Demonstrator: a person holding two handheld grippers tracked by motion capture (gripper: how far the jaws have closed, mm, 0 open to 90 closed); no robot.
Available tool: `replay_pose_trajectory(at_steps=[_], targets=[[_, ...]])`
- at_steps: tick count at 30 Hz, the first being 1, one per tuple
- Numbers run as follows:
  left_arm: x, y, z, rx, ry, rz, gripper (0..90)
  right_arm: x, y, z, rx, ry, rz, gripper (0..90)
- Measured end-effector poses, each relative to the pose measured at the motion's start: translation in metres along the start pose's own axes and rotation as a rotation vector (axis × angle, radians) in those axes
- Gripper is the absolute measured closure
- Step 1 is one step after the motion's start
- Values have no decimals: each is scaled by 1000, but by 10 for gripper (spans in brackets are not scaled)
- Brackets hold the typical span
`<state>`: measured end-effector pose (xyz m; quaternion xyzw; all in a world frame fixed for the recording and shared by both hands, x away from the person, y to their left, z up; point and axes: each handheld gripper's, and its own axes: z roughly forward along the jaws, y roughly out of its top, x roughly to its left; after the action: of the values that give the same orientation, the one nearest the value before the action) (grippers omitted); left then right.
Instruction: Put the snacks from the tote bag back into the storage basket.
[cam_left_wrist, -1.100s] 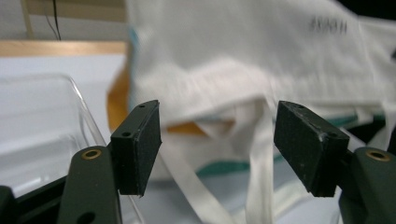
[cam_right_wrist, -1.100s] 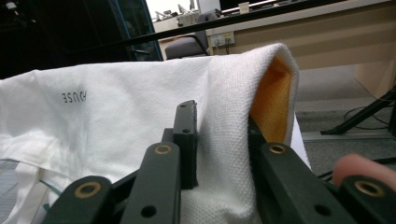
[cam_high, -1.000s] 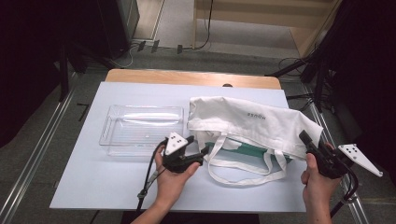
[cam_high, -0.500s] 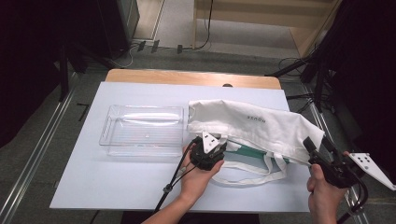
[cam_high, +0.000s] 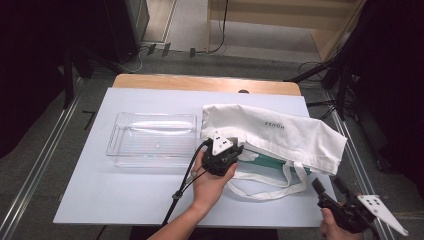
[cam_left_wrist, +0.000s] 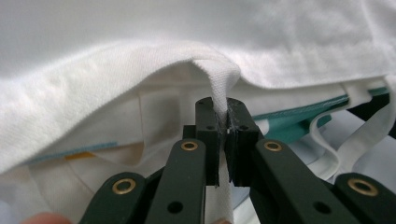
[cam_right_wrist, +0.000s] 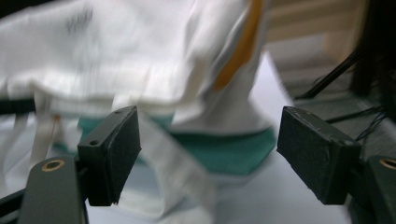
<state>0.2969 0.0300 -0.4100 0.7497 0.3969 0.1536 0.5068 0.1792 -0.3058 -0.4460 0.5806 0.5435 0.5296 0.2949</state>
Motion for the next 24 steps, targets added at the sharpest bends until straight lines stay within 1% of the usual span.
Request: replay_pose_trajectory(at_steps=[2,3,4,5,6,7,8,9,10,11,12,13,14,15,17,18,19,20,21,22,23,24], targets=[[0,4,-3,-14,-27,-9,873,4,-7,14,68,36,-33,236],[-1,5,-5,-22,-38,-9,873,9,-12,25,109,51,-83,327],[-2,7,-6,-24,-41,-5,873,9,-12,25,109,51,-83,327],[-2,9,-9,-32,-46,-3,873,11,-13,27,113,49,-99,385],[-2,10,-10,-38,-50,-5,873,16,-14,27,113,35,-138,556],[-2,12,-11,-43,-56,-4,873,19,-14,27,112,47,-156,647],[-2,13,-13,-47,-56,-3,873,22,-15,26,107,61,-181,708],[-2,16,-16,-58,-69,-7,873,32,-14,22,87,72,-220,814],[-2,16,-16,-58,-69,-7,873,32,-14,22,87,72,-220,814],[-2,17,-17,-62,-76,-5,873,35,-13,20,80,84,-225,843],[-2,18,-18,-64,-79,-2,873,38,-11,19,64,92,-235,863],[-3,18,-19,-68,-84,-4,872,45,-6,15,29,97,-253,900],[-4,19,-20,-75,-91,-3,872,45,-6,15,29,97,-253,900],[-5,20,-21,-73,-97,9,871,48,-2,14,8,103,-255,900],[-6,21,-22,-65,-103,18,869,56,6,14,-30,134,-261,900],[-6,21,-22,-67,-104,22,867,58,9,15,-40,141,-266,900],[-7,21,-24,-69,-97,37,863,61,12,17,-43,147,-268,900],[-7,21,-24,-68,-95,42,855,65,16,21,-44,145,-273,897],[-6,21,-24,-62,-100,39,853,66,17,24,-36,139,-272,841],[-5,21,-23,-58,-105,32,857,67,19,30,-4,154,-253,783],[-4,21,-24,-60,-103,30,863,69,18,32,15,175,-233,757],[-3,22,-25,-65,-104,26,866,73,14,34,39,221,-232,750]])
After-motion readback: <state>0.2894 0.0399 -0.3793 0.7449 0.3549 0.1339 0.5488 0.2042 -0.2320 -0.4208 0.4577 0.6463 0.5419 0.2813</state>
